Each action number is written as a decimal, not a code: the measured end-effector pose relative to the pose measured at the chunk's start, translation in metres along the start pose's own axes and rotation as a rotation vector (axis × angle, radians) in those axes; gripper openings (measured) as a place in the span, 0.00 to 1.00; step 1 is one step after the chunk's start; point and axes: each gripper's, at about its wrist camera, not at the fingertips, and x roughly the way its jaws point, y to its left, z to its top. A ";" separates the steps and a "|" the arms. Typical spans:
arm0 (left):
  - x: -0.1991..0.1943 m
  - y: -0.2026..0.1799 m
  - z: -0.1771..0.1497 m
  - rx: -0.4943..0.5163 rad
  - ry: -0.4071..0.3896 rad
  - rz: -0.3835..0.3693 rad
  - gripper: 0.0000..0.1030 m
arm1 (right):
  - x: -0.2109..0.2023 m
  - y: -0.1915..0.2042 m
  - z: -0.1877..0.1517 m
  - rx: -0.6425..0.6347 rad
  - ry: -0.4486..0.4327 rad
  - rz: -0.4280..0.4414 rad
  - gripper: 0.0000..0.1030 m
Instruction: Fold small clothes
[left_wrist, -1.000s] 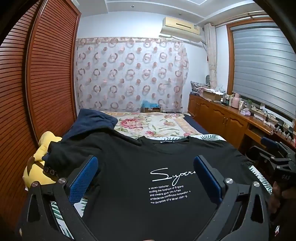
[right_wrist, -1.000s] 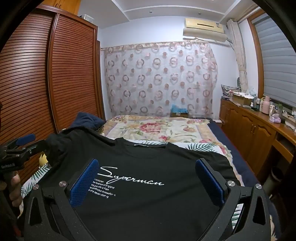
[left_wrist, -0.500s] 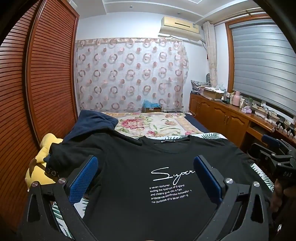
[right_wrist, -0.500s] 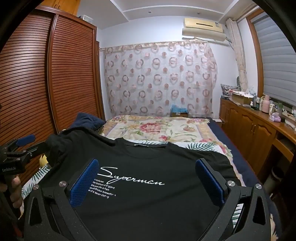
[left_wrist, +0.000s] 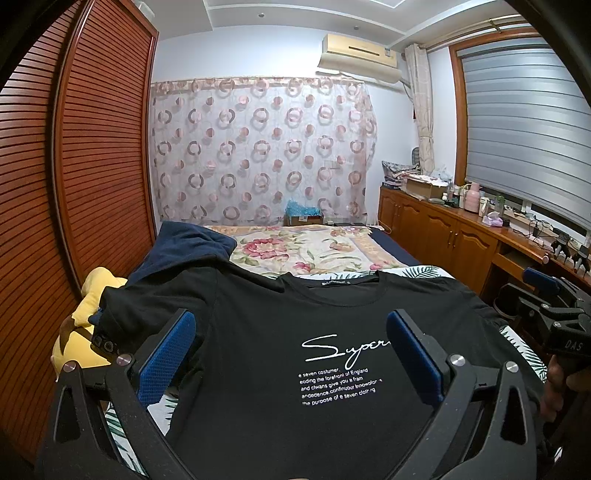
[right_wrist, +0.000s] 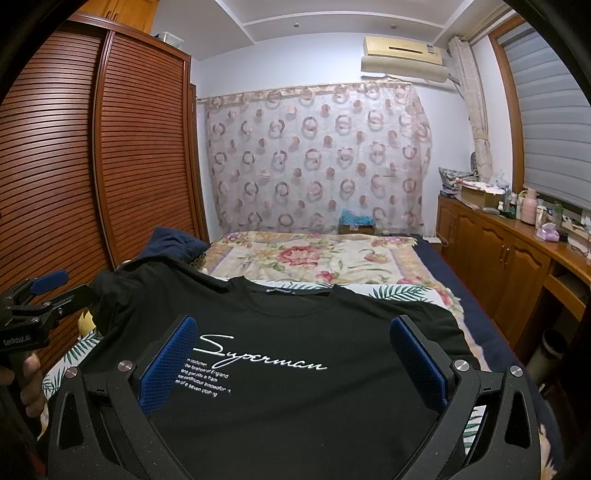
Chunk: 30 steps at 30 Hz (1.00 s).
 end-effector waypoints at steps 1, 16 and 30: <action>0.000 0.000 0.000 0.000 0.000 0.000 1.00 | 0.000 0.000 0.000 0.001 0.000 0.001 1.00; 0.000 0.000 0.000 0.005 -0.001 0.002 1.00 | 0.000 0.000 0.000 0.005 -0.003 -0.002 1.00; 0.000 -0.001 0.000 0.008 -0.003 0.003 1.00 | 0.000 0.001 0.000 0.007 -0.003 -0.002 1.00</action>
